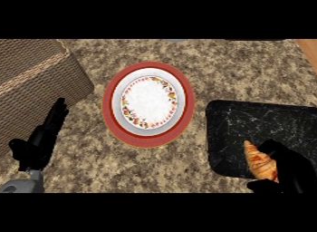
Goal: Pick the croissant from the tray and place it in the plate
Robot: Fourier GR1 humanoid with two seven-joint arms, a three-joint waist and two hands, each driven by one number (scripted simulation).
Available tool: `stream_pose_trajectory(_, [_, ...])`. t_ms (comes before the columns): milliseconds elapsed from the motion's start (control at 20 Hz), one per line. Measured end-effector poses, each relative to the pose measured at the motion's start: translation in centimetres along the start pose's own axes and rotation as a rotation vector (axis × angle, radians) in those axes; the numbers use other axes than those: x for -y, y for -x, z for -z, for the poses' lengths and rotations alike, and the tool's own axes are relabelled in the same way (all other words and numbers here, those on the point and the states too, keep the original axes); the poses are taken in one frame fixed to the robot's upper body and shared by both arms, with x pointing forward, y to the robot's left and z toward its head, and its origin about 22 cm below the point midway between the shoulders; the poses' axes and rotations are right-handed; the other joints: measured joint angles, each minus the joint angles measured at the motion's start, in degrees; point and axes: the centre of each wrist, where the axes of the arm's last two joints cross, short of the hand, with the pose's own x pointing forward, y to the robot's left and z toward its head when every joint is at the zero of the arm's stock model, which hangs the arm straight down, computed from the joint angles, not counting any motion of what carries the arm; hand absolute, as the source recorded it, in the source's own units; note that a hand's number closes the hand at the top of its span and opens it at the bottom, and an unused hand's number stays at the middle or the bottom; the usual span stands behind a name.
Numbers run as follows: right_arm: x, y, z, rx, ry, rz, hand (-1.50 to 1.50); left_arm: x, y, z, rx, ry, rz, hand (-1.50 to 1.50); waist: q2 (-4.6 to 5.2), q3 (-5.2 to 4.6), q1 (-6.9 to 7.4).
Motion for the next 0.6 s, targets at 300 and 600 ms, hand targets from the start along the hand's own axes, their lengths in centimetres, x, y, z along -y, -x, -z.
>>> stream_pose_trajectory(300, [1.2, -0.5, -4.8, 0.076, 0.086, 0.043, 1.50, 0.5, -0.3, 0.0, 0.003, 0.004, 0.004, 0.00, 0.53, 0.72, 0.14])
stream_pose_trajectory(600, [4.5, -2.4, -8.9, 0.163, 0.189, 0.067, 1.50, -0.2, -0.3, 0.1, 0.006, 0.004, 0.002, 0.00, 0.66, 0.90, 0.18])
